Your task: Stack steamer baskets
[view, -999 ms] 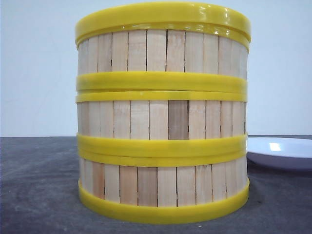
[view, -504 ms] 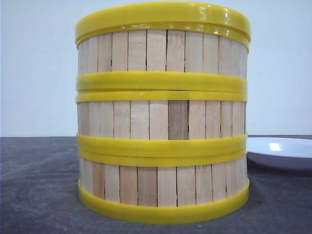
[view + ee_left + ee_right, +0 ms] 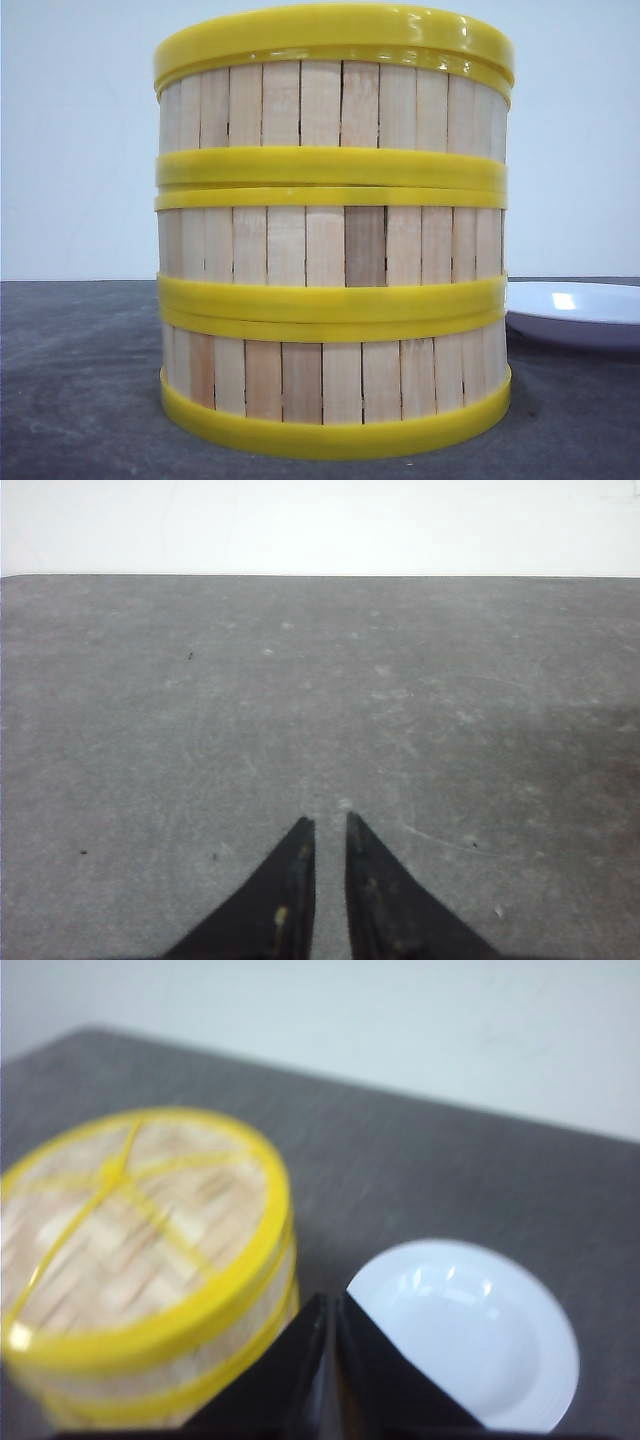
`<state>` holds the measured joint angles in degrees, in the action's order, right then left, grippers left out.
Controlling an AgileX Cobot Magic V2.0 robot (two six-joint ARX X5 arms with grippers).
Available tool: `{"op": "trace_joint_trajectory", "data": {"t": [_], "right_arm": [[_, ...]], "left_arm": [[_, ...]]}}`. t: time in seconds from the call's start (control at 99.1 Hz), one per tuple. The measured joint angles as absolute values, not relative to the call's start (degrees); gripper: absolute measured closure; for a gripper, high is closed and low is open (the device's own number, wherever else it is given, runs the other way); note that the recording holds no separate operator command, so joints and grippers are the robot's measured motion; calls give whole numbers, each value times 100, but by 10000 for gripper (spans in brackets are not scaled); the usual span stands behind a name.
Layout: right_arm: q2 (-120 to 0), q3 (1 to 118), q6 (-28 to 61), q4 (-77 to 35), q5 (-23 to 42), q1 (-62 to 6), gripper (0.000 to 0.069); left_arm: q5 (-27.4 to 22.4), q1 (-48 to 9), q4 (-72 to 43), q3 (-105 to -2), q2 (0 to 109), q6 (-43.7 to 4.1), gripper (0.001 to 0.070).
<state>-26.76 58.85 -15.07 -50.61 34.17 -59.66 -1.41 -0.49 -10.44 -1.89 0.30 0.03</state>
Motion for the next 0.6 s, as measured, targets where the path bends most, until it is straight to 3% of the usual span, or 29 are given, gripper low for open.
{"op": "trace_joint_trajectory", "data": {"t": [0.222, 0.393, 0.595], "right_arm": [[-2676, 5625, -637, -3870, 2926, -4683, 682], [-2676, 4836, 36, -3242, 1640, -3122, 682], [-2482, 3527, 226, -2196, -12, -1391, 682]], "left_arm": [[-141, -49, -1044, -189, 30, 3, 681], [-141, -49, -1044, -189, 30, 3, 681], [-141, -49, -1044, -189, 30, 3, 681]]}}
